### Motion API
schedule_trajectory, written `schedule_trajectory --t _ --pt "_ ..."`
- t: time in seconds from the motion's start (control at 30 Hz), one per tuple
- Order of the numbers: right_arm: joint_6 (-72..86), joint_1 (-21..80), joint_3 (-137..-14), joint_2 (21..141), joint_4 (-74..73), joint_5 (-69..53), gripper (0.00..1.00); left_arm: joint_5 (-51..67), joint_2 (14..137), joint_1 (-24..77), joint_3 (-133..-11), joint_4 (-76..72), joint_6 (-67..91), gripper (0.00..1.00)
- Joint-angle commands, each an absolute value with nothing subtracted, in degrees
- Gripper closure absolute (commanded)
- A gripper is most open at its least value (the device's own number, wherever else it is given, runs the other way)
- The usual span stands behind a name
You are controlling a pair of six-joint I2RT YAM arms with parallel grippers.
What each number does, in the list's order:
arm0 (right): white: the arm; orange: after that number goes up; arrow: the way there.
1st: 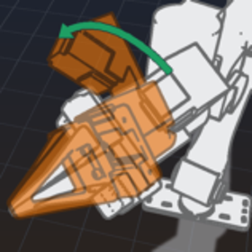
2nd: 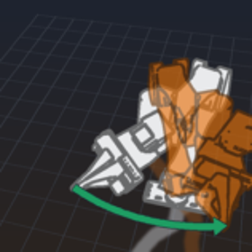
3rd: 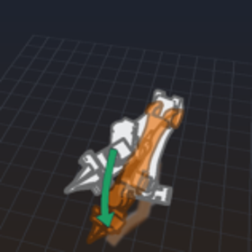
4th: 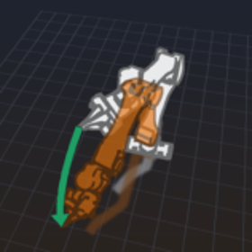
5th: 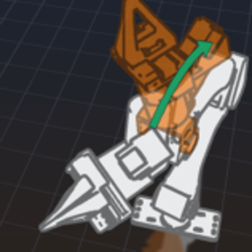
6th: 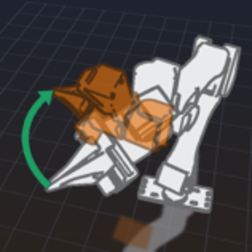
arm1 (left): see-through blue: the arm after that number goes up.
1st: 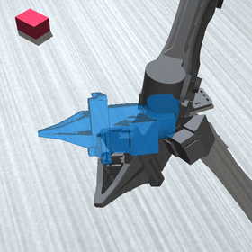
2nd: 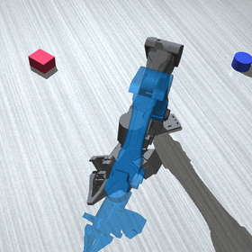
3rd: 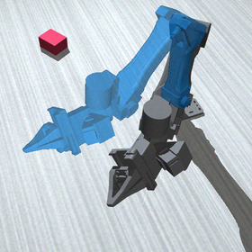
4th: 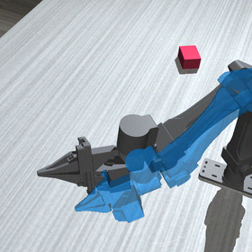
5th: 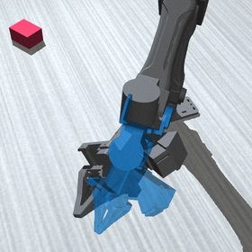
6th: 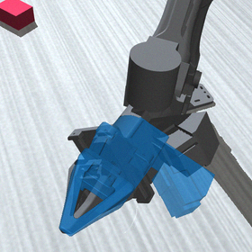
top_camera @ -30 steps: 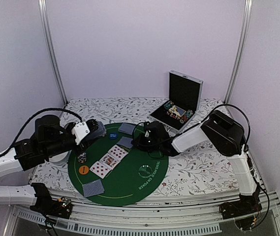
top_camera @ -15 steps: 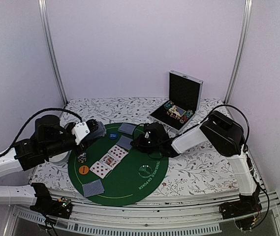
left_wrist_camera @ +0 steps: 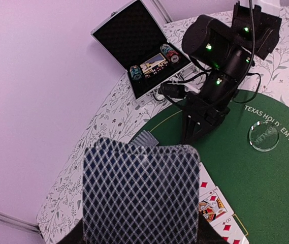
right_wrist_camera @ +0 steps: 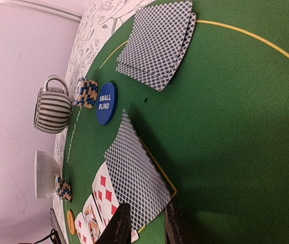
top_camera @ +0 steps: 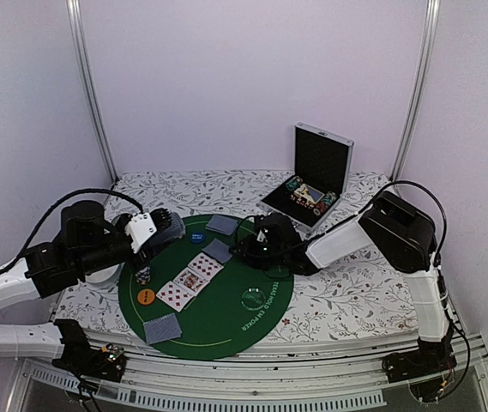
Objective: Distribute texas hold em gaming equipment
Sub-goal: Place the poker card in the community card area, then pick up the poker card from the face-down deck piles.
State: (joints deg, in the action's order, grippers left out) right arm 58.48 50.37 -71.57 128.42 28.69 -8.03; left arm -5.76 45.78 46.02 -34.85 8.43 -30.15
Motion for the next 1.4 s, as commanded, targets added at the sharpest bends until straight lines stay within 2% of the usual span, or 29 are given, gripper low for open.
schedule_trajectory --t 0.0,0.1,0.13,0.17,0.2,0.3,0.37,0.47,0.57,0.97,1.2,1.37 --pt "55.6 50.9 -69.0 121.6 26.4 -6.0 0.65 -5.3 45.6 46.3 -35.5 7.1 -29.8 0.55" --pt "51.3 50.9 -67.1 116.7 22.7 -1.5 0.42 -5.2 45.5 46.3 -35.5 7.2 -29.9 0.55" --pt "48.1 50.9 -66.7 114.8 22.1 0.1 0.28 -5.2 45.5 46.3 -35.5 7.2 -29.9 0.55" --pt "45.7 50.9 -66.3 112.6 22.0 1.1 0.07 -5.1 45.5 46.2 -35.5 7.2 -30.0 0.55" --pt "42.1 50.9 -66.2 110.9 22.0 1.3 0.00 -5.0 45.5 46.3 -35.5 7.2 -30.0 0.55" --pt "28.1 50.9 -68.4 106.1 22.7 -4.5 0.01 -4.7 45.6 46.3 -35.5 7.1 -30.1 0.55" --pt "19.4 50.9 -68.8 103.7 24.4 -14.6 0.01 -4.7 45.6 46.3 -35.6 7.3 -30.1 0.55" --pt "12.1 51.5 -74.3 103.2 24.1 -32.5 0.01 -4.6 45.7 46.3 -35.6 7.3 -30.2 0.55" --pt "11.2 52.6 -79.3 106.1 21.4 -39.7 0.01 -4.6 45.8 46.3 -35.6 7.3 -30.3 0.55" --pt "9.1 56.6 -95.4 118.0 11.2 -41.4 0.01 -4.0 45.8 46.3 -35.5 7.4 -30.3 0.55" --pt "12.2 56.9 -103.3 124.3 4.5 -39.3 0.00 -3.8 45.6 46.3 -35.4 7.4 -30.3 0.55" --pt "12.0 56.6 -106.0 125.5 -2.5 -35.6 0.03 -3.8 45.5 46.4 -35.4 7.3 -30.3 0.56"
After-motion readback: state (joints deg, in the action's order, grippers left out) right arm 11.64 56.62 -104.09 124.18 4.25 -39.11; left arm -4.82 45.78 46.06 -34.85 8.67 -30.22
